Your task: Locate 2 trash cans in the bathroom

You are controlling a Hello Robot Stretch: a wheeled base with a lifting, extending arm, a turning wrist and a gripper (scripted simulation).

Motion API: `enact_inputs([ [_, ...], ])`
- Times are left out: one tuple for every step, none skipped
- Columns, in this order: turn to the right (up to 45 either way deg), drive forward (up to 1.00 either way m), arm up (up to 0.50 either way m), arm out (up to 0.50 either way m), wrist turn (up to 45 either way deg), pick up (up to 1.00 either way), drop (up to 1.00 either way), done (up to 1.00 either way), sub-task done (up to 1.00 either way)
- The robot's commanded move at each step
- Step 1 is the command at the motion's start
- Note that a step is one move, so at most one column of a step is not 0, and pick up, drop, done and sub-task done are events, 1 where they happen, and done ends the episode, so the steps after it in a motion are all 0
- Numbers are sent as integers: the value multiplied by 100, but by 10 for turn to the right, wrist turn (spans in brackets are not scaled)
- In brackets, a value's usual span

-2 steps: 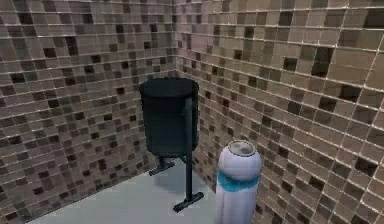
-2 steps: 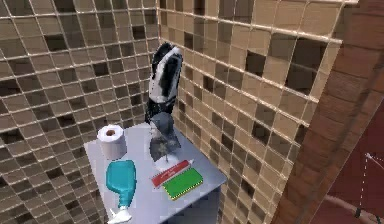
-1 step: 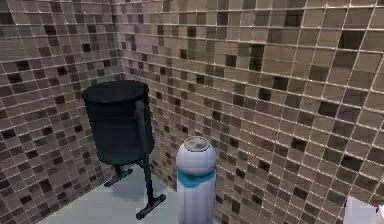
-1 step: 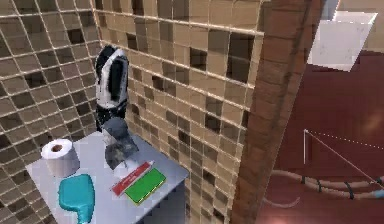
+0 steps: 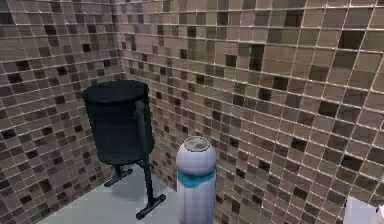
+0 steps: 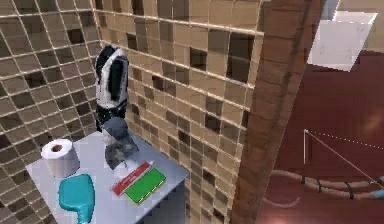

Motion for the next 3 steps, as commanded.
enact_inputs([
  [-210, 0, 0, 0, 0, 0, 0, 0, 0],
  [0, 30, 0, 0, 0, 0, 0, 0, 0],
  [0, 0, 0, 0, 0, 0, 0, 100, 0],
])
